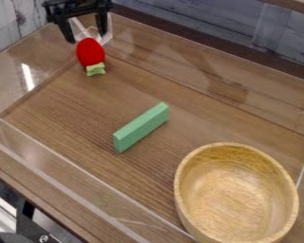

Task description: Move the red fruit to the right

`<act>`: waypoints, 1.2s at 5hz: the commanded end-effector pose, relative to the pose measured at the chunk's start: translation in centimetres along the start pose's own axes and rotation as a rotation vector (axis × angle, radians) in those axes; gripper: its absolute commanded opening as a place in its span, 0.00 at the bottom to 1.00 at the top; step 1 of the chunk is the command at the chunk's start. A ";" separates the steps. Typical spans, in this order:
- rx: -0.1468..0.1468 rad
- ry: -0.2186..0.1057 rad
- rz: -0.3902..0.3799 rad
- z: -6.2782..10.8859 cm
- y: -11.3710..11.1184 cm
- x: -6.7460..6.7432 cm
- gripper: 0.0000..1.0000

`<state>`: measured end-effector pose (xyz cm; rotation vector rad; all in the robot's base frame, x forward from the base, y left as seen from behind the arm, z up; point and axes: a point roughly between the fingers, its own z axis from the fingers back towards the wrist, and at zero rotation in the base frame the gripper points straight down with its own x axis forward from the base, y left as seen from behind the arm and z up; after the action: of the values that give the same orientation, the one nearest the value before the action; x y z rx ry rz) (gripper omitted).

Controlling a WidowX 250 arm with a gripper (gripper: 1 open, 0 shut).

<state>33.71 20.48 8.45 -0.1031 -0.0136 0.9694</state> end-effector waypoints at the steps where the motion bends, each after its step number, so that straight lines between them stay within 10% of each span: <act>1: -0.036 -0.081 0.048 2.1 -0.1 1.5 1.00; 6: -0.081 -0.120 0.140 1.1 -1.5 1.3 1.00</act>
<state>35.36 20.82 7.42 -0.1204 -0.0936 1.1180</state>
